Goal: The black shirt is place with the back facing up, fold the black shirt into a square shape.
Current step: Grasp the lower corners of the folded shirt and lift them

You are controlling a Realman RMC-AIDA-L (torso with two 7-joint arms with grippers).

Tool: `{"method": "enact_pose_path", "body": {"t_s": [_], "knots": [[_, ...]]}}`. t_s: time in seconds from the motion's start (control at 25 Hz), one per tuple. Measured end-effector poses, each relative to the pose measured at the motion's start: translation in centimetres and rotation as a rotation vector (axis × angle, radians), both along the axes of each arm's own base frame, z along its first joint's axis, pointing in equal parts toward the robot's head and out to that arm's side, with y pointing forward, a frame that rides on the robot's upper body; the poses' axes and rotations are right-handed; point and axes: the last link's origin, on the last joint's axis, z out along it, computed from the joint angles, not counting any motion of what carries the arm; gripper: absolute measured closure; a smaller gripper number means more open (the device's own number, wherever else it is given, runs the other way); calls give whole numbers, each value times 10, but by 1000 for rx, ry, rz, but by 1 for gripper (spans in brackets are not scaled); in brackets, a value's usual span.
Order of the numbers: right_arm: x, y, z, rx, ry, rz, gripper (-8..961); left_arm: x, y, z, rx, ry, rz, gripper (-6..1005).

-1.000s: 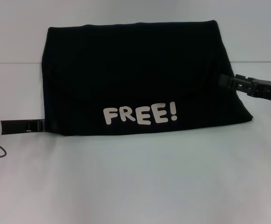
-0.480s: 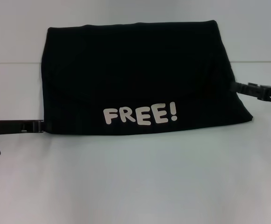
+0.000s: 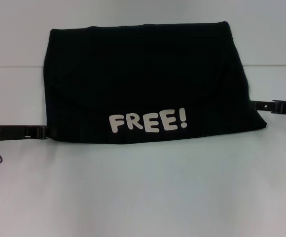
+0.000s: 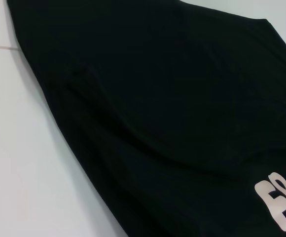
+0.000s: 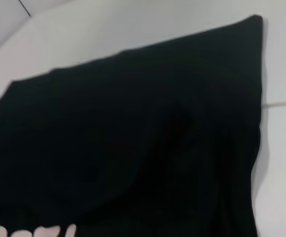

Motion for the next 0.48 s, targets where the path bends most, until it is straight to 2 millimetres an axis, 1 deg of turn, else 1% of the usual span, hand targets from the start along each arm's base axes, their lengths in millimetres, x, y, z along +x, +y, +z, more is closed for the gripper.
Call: {"method": "enact_pose_path", "body": {"t_s": [0.24, 0.48], "knots": [[-6, 2, -16, -29, -45, 12, 123, -1, -1, -1, 0, -1, 5, 993], [-9, 1, -24, -46, -39, 15, 128, -1, -1, -2, 0, -1, 6, 993]]}}
